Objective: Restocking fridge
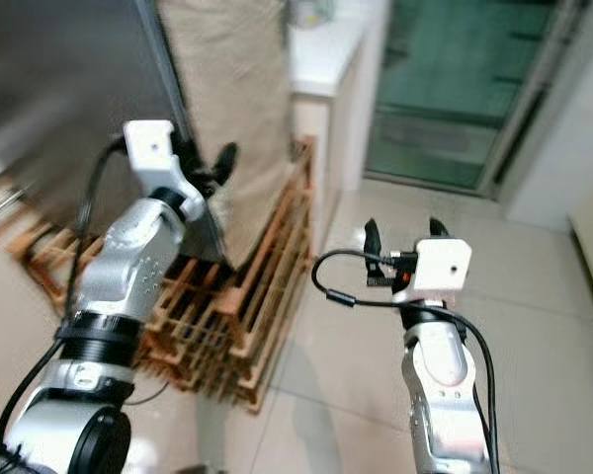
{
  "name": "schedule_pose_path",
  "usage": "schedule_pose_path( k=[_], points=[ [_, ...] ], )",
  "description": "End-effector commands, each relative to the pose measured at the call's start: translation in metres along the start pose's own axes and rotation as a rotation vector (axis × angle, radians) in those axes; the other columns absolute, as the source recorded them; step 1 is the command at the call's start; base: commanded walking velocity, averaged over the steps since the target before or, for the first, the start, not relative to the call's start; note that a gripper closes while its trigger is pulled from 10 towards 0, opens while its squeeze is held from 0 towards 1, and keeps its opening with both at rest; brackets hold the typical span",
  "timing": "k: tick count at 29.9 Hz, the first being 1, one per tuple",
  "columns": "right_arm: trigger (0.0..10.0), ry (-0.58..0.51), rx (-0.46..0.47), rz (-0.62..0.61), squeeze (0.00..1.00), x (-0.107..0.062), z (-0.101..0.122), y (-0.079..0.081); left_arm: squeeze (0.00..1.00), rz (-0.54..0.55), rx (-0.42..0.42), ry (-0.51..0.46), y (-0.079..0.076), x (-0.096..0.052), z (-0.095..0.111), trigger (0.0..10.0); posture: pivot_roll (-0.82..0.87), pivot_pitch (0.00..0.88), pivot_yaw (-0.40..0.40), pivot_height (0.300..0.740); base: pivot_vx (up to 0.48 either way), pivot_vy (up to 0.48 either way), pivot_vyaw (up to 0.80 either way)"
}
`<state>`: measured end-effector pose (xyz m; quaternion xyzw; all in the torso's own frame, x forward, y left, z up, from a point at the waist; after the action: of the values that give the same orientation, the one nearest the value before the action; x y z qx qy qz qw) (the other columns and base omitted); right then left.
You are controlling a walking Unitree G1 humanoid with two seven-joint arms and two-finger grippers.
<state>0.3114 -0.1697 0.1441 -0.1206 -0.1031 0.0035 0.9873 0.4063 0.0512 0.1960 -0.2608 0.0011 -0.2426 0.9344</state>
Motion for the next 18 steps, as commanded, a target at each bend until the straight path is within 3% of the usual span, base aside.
schedule_pose_path(
  k=[1, 2, 3, 4, 5, 6, 8, 9, 10, 12, 15, 18],
  points=[
    [10.0, 0.001, 0.013, 0.001, 0.0, 0.003, 0.001, 0.001, 0.0, -0.228, -0.032, 0.14, -0.054, 0.012, -0.034, 10.0, -0.11, 0.0, 0.073, 0.74, 0.0, 0.0, 0.0],
    [10.0, 0.001, 0.013, 0.001, 0.0, 0.003, 0.001, 0.001, 0.0, -0.228, -0.032, 0.14, -0.054, 0.012, -0.034, 10.0, -0.11, 0.0, 0.073, 0.74, 0.0, 0.0, 0.0],
    [10.0, -0.006, 0.01, -0.013, 0.0, 0.005, 0.002, -0.002, 0.0, -0.34, -0.059, 0.151, -0.079, 0.016, -0.038, 10.0, -0.12, 0.0, 0.085, 0.74, 0.0, 0.0, 0.0],
    [10.0, -0.008, 0.008, -0.017, 0.0, 0.006, 0.003, -0.003, 0.0, -0.389, -0.076, 0.152, -0.089, 0.017, -0.039, 10.0, -0.12, 0.0, 0.085, 0.74, 0.0, 0.0, 0.0],
    [10.0, -0.008, 0.008, -0.017, 0.0, 0.006, 0.003, -0.003, 0.0, -0.389, -0.076, 0.152, -0.089, 0.017, -0.039, 10.0, -0.12, 0.0, 0.085, 0.74, 0.0, 0.0, 0.0],
    [10.0, -0.011, 0.004, -0.03, 0.0, 0.007, 0.003, -0.007, 0.0, -0.537, -0.139, 0.159, -0.119, 0.01, -0.039, 10.0, -0.13, 0.0, 0.093, 0.74, 0.0, 0.0, 0.0],
    [10.0, -0.012, 0.002, -0.036, 0.0, 0.007, 0.004, -0.008, 0.0, -0.631, -0.179, 0.162, -0.137, 0.003, -0.038, 10.0, -0.13, 0.0, 0.094, 0.74, 0.0, 0.0, 0.0],
    [10.0, -0.012, 0.002, -0.036, 0.0, 0.007, 0.004, -0.008, 0.0, -0.631, -0.179, 0.162, -0.137, 0.003, -0.038, 10.0, -0.13, 0.0, 0.094, 0.74, 0.0, 0.0, 0.0],
    [10.0, -0.012, 0.003, -0.039, 0.0, 0.007, 0.004, -0.008, 0.0, -0.729, -0.207, 0.162, -0.153, -0.007, -0.036, 10.0, -0.13, 0.0, 0.09, 0.74, 0.0, 0.0, 0.0],
    [10.0, -0.011, 0.005, -0.039, 0.0, 0.007, 0.003, -0.008, 0.0, -0.829, -0.242, 0.153, -0.168, -0.018, -0.03, 10.0, -0.12, 0.0, 0.088, 0.74, 0.0, 0.0, 0.0],
    [10.0, -0.006, 0.007, -0.028, 0.0, 0.005, 0.002, -0.005, 0.0, -0.851, -0.214, 0.133, -0.166, -0.021, -0.021, 10.0, -0.12, 0.0, 0.088, 0.74, 0.0, 0.0, 0.0],
    [10.0, 0.004, 0.011, -0.021, 0.0, 0.002, 0.0, -0.002, 0.0, -0.765, -0.143, 0.092, -0.14, -0.021, -0.006, 10.0, -0.12, 0.0, 0.094, 0.74, 0.0, 0.0, 0.0]
  ],
)
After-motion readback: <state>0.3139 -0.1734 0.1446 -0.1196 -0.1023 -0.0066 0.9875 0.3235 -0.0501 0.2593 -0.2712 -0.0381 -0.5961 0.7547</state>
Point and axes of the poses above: a point about 5 cm out from each wrist's last joint towards the gripper, its own x axis pointing out of the wrist towards the gripper, its own z axis along the axis of the wrist's last joint, y = z × x, the point moved 5 cm from there along x, pointing out of the wrist towards the gripper, and after that the axes turned 13 degrees about -x, right-handed, at the moved point
